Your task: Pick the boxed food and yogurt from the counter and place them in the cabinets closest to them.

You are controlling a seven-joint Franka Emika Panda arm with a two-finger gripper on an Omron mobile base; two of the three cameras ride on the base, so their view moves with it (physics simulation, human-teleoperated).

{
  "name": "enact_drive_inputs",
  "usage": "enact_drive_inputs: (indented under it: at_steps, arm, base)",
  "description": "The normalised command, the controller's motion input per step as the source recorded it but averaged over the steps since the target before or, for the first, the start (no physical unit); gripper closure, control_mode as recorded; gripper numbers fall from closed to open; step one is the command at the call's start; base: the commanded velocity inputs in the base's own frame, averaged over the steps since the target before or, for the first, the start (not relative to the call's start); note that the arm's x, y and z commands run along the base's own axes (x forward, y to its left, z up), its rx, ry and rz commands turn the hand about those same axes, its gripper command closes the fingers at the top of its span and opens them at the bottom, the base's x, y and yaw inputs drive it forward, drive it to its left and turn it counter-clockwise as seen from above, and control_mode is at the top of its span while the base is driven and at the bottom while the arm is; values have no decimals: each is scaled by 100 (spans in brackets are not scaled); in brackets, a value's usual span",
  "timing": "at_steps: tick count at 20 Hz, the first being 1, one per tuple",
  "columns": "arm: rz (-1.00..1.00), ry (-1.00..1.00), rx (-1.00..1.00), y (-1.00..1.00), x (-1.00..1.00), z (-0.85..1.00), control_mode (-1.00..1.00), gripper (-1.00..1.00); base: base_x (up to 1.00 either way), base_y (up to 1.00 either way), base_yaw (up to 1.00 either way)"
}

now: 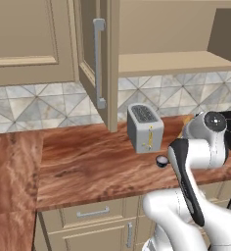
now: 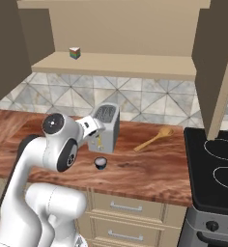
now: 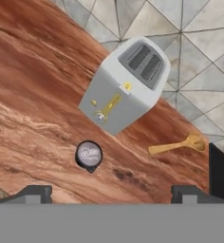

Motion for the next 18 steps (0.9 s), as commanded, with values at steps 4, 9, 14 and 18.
enact_drive_inputs:
  at_steps: [4, 9, 14, 18]
  arm:
    - [0, 3, 0, 0, 16, -35, -100, -100]
    - [0, 3, 0, 0, 20, -35, -100, -100]
    - [0, 5, 0, 0, 26, -35, -100, -100]
    - [0, 8, 1, 0, 32, -33, -100, -100]
  base:
    - [0, 0, 0]
    - [0, 0, 0]
    - [0, 0, 0]
    - [0, 0, 0]
